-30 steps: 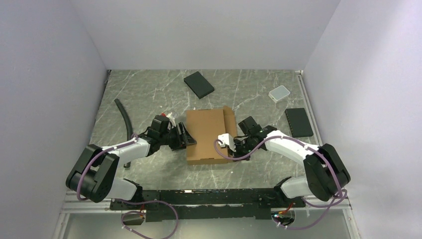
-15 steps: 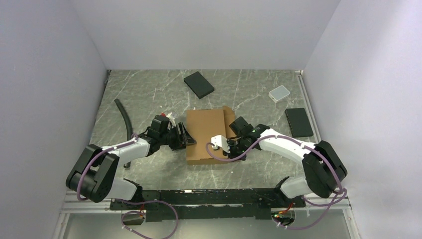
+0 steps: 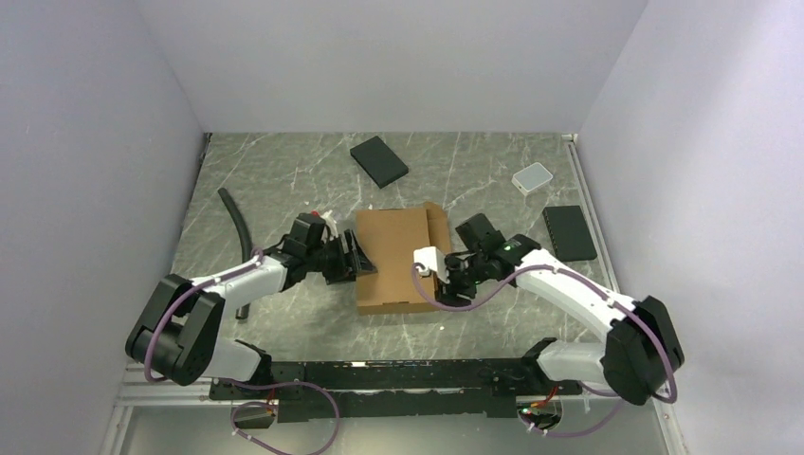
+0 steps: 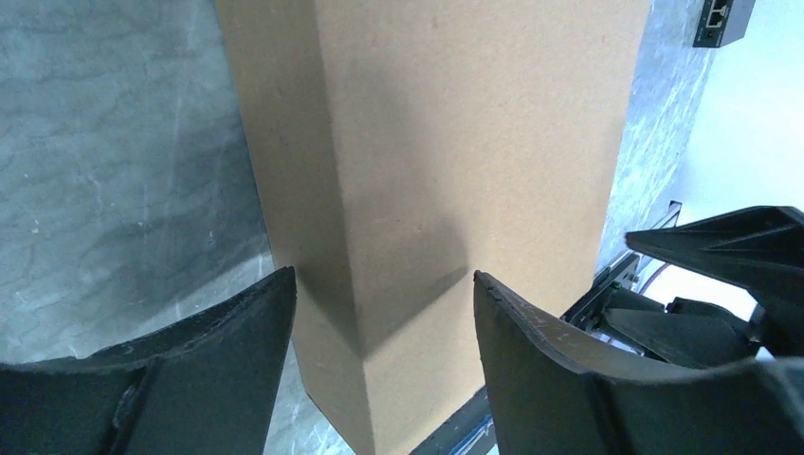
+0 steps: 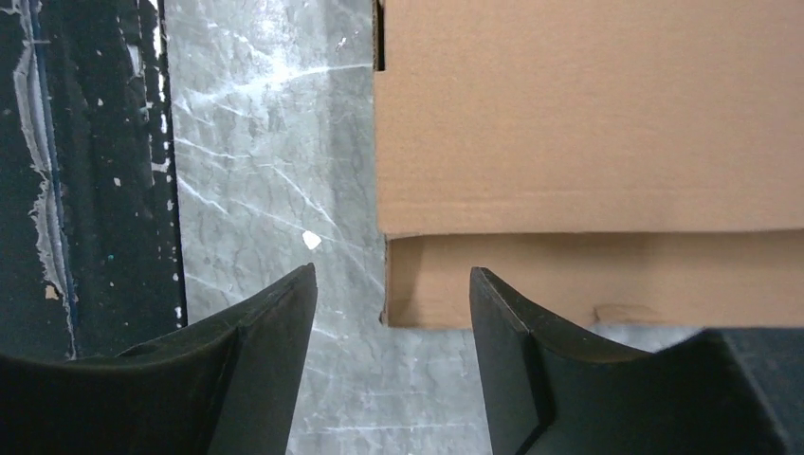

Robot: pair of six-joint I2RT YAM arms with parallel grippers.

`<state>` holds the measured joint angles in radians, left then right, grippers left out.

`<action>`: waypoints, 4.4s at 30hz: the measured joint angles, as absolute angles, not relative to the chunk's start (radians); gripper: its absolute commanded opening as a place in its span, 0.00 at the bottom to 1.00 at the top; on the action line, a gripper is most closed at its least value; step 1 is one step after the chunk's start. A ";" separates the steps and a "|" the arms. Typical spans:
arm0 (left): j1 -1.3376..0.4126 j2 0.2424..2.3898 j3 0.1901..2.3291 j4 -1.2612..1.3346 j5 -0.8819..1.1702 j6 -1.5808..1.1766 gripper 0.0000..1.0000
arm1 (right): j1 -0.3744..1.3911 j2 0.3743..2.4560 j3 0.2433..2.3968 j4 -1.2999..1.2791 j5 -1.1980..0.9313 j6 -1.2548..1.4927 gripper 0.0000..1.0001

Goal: Fold the paper box

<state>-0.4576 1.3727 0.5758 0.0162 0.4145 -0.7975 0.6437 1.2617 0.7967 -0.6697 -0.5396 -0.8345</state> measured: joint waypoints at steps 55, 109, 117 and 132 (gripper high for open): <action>-0.379 0.929 0.584 -0.438 0.500 -0.822 0.36 | 0.413 2.271 2.048 -0.788 -0.878 -0.538 0.75; -0.236 2.044 1.406 -0.274 0.474 -0.694 0.45 | 0.241 1.527 0.930 -0.257 -0.467 -0.027 0.74; -0.241 1.747 1.193 -0.215 0.424 -0.624 0.52 | 0.156 1.412 0.941 -0.324 -0.656 -0.227 0.73; -0.232 1.090 0.584 -0.041 0.423 -0.770 0.82 | 0.015 1.602 1.238 -0.489 -0.919 -0.524 0.78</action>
<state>-0.2317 1.0904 0.5838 -0.0406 0.4232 -0.7704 0.0147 1.6020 1.2385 -0.4892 -0.9188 -0.5240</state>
